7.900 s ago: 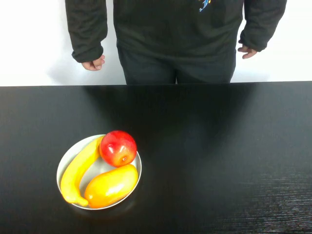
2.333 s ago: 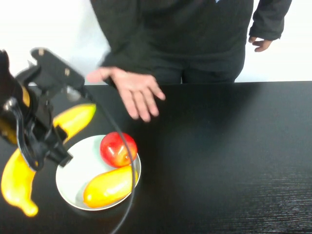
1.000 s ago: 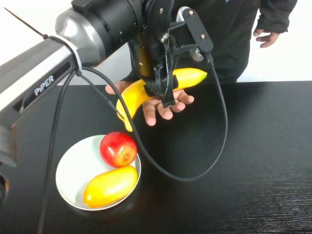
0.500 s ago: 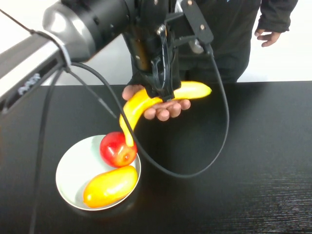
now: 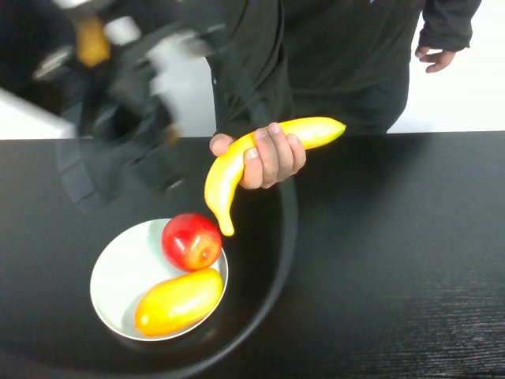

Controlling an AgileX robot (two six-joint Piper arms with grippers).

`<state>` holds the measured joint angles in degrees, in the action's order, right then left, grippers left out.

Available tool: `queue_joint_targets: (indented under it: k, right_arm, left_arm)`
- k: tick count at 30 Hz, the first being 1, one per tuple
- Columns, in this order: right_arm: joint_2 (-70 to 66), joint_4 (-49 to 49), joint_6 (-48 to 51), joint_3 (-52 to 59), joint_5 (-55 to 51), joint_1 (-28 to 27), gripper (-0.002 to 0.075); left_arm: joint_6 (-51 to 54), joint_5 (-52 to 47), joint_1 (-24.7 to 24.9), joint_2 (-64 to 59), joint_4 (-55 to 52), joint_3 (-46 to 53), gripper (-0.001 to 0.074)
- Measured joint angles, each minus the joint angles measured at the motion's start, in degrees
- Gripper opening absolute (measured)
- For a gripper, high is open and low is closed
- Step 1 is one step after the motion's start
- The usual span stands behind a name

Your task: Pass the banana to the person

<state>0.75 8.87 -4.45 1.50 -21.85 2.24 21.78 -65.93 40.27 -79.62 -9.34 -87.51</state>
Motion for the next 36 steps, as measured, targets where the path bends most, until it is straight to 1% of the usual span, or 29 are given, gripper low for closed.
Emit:
queue_joint_targets:
  k: [2,5,11,16,20,23,30,33,36]
  right_arm:
    - [0.00,0.00,0.00,0.00,0.00,0.00,-0.0011]
    - [0.00,0.00,0.00,0.00,0.00,0.00,-0.0011]
    - [0.00,0.00,0.00,0.00,0.00,0.00,-0.0011]
    - [0.00,0.00,0.00,0.00,0.00,0.00,-0.0011]
    - [0.00,0.00,0.00,0.00,0.00,0.00,-0.0011]
    - [0.00,0.00,0.00,0.00,0.00,0.00,-0.0011]
    - [0.00,0.00,0.00,0.00,0.00,0.00,-0.0011]
    - [0.00,0.00,0.00,0.00,0.00,0.00,-0.0011]
    - [0.00,0.00,0.00,0.00,0.00,0.00,-0.0011]
  left_arm:
    - [-3.12,1.99,-1.05,6.94,-0.15,7.82,0.0048]
    - [-7.69,5.46,-1.93,17.38,-1.24,19.47,0.0013]
    - [-17.42,13.05,-2.02,37.79,-3.88,36.82,0.0000]
    - [-23.76,14.70,-2.02,52.01,-4.43,46.87,-0.0001]
    - [-25.36,14.91,-2.02,59.39,-6.10,51.73,-0.0001]
    - [-25.70,14.91,-2.02,63.00,-7.38,53.24,-0.0001]
    - [-28.26,16.37,-2.02,65.24,-7.98,54.60,-0.0001]
    - [-31.28,21.80,-2.02,65.24,-10.88,57.73,-0.0001]
    - [-31.66,32.47,-3.35,65.76,-12.35,62.51,-0.0001]
